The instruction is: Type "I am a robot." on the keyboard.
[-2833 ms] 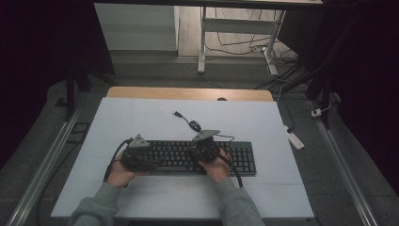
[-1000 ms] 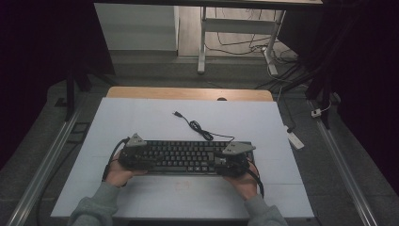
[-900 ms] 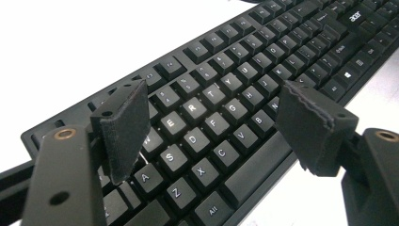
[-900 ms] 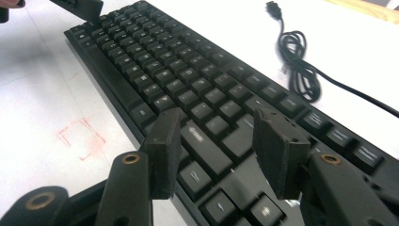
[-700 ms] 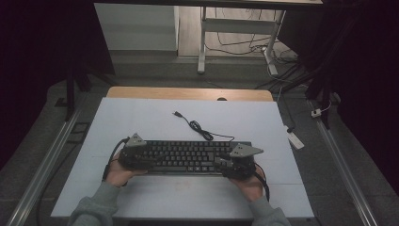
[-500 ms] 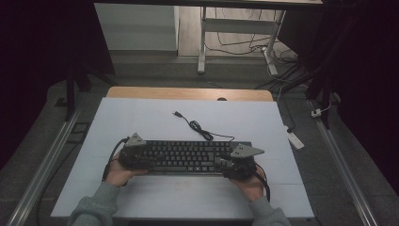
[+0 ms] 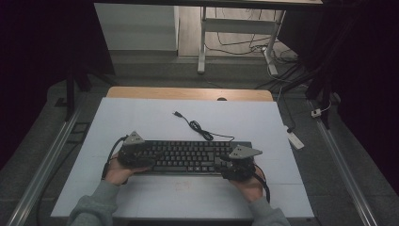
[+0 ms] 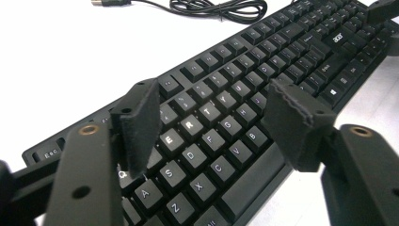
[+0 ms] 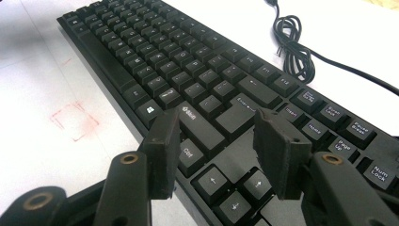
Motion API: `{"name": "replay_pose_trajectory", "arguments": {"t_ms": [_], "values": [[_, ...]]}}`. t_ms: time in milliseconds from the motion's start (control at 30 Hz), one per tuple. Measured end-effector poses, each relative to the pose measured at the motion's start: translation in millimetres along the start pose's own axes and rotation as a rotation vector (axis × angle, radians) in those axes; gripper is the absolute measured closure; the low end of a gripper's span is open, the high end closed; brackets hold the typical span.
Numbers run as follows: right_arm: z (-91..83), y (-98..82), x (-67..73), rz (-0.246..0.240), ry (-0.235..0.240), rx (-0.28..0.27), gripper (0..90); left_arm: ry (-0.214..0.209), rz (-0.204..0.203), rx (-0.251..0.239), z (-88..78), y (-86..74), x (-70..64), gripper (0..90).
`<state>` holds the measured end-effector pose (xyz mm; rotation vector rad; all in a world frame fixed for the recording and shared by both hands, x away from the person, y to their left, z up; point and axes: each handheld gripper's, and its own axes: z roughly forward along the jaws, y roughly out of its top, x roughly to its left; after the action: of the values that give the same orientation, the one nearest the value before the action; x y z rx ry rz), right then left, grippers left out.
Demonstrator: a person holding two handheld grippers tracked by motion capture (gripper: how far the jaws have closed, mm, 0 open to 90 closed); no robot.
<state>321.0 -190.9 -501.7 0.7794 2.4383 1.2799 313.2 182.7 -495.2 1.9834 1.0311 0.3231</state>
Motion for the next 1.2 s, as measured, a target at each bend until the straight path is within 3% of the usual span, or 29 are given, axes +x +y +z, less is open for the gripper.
{"name": "replay_pose_trajectory", "arguments": {"t_ms": [133,467,933,1200], "values": [[-0.3,0.1,-0.6,0.000,-0.003,0.000,51.5,-0.006,0.011,0.005,2.3,2.9,0.3,48.3],[1.8,0.1,-0.1,-0.004,-0.002,0.006,51.5,0.008,0.009,0.064,17.9,6.6,0.5,88.8],[2.5,-0.3,-0.3,0.002,-0.001,0.010,51.5,0.003,0.038,0.128,45.2,8.4,-5.2,88.9],[-0.5,-0.8,-1.6,0.008,-0.004,-0.005,51.5,0.014,0.045,0.153,51.3,8.0,-5.2,88.8]]}}
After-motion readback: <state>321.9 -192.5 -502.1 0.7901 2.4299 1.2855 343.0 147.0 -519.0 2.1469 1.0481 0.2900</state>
